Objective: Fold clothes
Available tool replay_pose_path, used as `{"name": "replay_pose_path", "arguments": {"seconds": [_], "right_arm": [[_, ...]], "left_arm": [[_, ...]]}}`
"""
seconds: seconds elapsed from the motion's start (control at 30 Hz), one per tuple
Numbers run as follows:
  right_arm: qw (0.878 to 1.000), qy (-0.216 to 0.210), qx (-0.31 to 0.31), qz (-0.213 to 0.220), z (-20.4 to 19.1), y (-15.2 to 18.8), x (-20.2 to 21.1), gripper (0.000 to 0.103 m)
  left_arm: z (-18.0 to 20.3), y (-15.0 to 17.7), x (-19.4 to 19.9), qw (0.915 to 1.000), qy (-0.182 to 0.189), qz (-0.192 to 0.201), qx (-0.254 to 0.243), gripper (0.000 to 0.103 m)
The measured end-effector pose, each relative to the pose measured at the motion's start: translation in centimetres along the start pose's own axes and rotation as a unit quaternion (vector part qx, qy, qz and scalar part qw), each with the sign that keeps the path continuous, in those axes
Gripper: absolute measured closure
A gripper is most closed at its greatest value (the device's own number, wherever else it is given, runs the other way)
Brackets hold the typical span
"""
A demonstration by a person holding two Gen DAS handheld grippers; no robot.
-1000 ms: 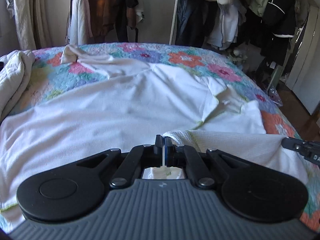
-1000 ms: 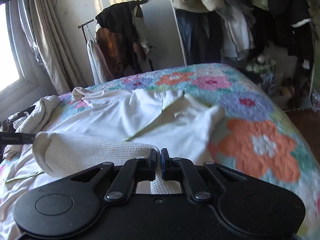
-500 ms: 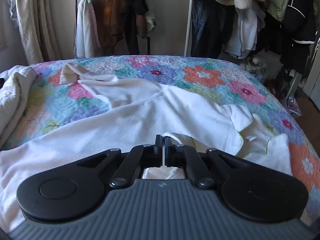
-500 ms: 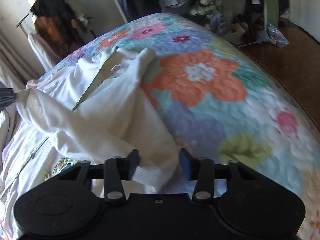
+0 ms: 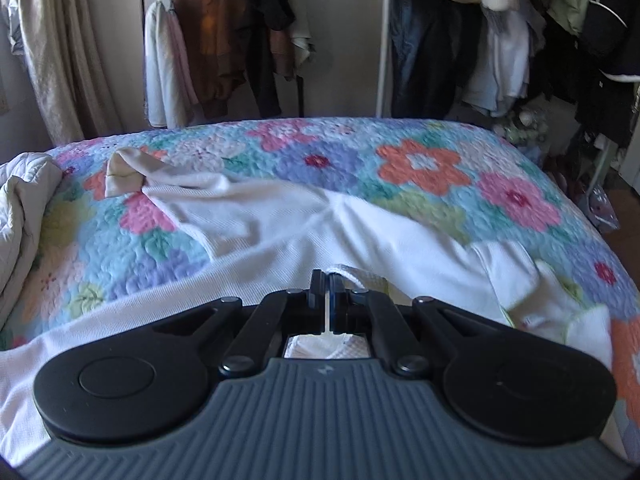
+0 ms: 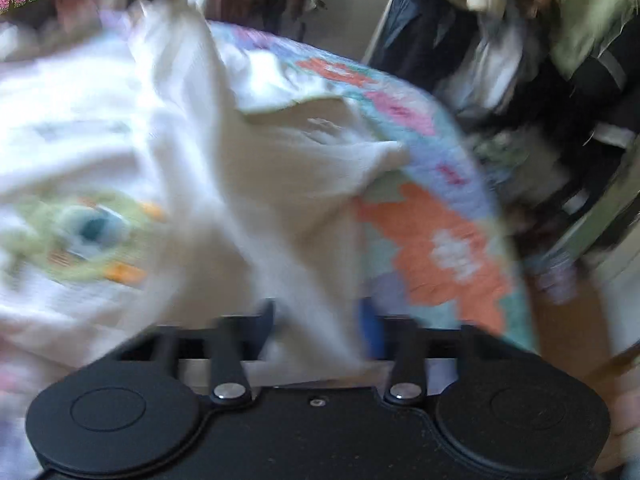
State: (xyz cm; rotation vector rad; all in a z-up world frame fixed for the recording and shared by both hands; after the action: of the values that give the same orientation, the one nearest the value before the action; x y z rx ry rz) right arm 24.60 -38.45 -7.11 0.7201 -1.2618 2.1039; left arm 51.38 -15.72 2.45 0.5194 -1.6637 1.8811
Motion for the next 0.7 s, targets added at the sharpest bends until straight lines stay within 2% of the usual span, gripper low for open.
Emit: {"name": "replay_pose_path", "arguments": {"seconds": [0.03, 0.1, 0.13, 0.17, 0.23, 0.3, 0.43, 0.47, 0.53, 0.6, 0.67, 0.7], "right_arm": [[0.999, -0.013, -0.038, 0.008, 1.0, 0.2, -0.2, 0.095], [0.990, -0.032, -0.129, 0.046, 3.4, 0.8, 0.5, 0.096], [0.986, -0.022, -0.157, 0.059, 4.3, 1.2, 1.0, 0.096], [0.983, -0.012, -0.171, 0.070, 5.0, 1.5, 1.6, 0.102], [0.976, -0.016, -0.198, 0.086, 5.6, 2.3, 2.0, 0.102], [0.970, -0.034, -0.229, 0.075, 6.3, 3.4, 1.2, 0.102], [0.962, -0.056, -0.260, 0.059, 6.6, 4.2, -0.2, 0.101], [0.961, -0.065, -0.260, 0.065, 6.4, 4.0, 0.0, 0.095], [0.965, -0.073, -0.237, 0.088, 5.6, 3.4, 0.6, 0.092], [0.968, -0.088, -0.212, 0.105, 4.7, 2.6, 1.0, 0.080], [0.970, -0.108, -0.188, 0.113, 3.5, 1.6, 0.9, 0.067], [0.970, -0.118, -0.176, 0.116, 3.0, 1.1, 0.8, 0.064]], "left_arm": [[-0.1, -0.1, -0.6, 1.0000, 0.002, -0.007, 0.003, 0.101], [0.1, -0.3, -2.1, 0.9997, 0.006, -0.024, -0.004, 0.101], [0.5, -0.3, -2.9, 0.9993, 0.001, -0.033, -0.020, 0.101], [0.8, -0.3, -3.6, 0.9988, -0.003, -0.035, -0.034, 0.101], [1.8, -0.4, -4.7, 0.9979, 0.005, -0.034, -0.055, 0.101], [2.8, -0.2, -6.0, 0.9971, 0.016, -0.035, -0.065, 0.101], [3.8, 0.7, -9.0, 0.9954, 0.032, -0.066, -0.061, 0.101], [3.9, 0.9, -9.7, 0.9949, 0.030, -0.074, -0.062, 0.101], [4.1, 0.9, -10.8, 0.9941, 0.027, -0.074, -0.074, 0.101], [3.7, 0.3, -11.1, 0.9945, 0.016, -0.062, -0.083, 0.101], [2.8, -0.5, -11.0, 0.9959, 0.015, -0.054, -0.071, 0.101], [2.3, -0.8, -10.9, 0.9964, 0.017, -0.054, -0.063, 0.101]]}}
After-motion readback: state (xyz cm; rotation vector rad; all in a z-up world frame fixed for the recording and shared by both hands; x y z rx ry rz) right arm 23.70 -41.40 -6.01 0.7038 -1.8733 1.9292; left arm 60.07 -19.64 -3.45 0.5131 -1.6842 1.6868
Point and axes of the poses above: each gripper's, at about its wrist camera, not at the fingertips, and x roughly against the way its jaws point, z to its right, y to its underside, the point moved 6 cm from there along -x, roughly the way its jaws point, and after that the axes turned 9 degrees about x, right-handed, at the moved point
